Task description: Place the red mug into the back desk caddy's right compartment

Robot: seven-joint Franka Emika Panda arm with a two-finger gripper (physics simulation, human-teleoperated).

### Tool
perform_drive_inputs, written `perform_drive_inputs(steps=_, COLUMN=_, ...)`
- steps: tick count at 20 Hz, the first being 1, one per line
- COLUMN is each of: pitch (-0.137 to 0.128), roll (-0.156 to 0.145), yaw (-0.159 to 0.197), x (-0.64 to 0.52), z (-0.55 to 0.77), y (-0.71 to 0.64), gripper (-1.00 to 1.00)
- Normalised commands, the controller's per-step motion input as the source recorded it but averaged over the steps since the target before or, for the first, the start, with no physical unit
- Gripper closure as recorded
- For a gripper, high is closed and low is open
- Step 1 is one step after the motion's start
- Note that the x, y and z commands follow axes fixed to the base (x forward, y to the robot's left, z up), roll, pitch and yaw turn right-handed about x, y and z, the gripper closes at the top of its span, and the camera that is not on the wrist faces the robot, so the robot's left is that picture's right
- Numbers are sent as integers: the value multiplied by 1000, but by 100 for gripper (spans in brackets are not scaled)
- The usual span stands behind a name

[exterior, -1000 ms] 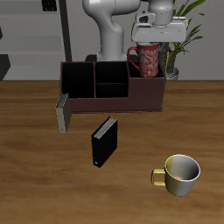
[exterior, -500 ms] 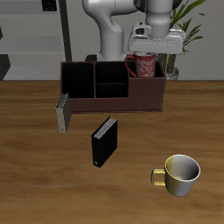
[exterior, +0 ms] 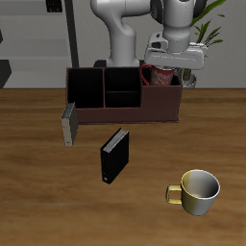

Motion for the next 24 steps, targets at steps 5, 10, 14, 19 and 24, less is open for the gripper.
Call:
perform_drive_inputs(steps=5, pitch=97, roll=46, yaw=-128, x=-73, z=-455, y=-49, gripper=100)
perform_drive_inputs(steps=10, pitch=71, roll=139, yaw=-90, x=-284, z=-458, y=200, gripper=-100)
perform_drive_inputs(steps=14, pitch=8, roll=47, yaw=-29, x=-106, z=-62, y=48, gripper=-100)
perform_drive_inputs(steps=19, pitch=-35, roll=47, yaw=4, x=-146, z=99, y=-38, gripper=-100)
perform_drive_inputs(steps=24, pitch=-90, roll=-16, yaw=52, x=-84, z=348, y=-318, gripper=-100)
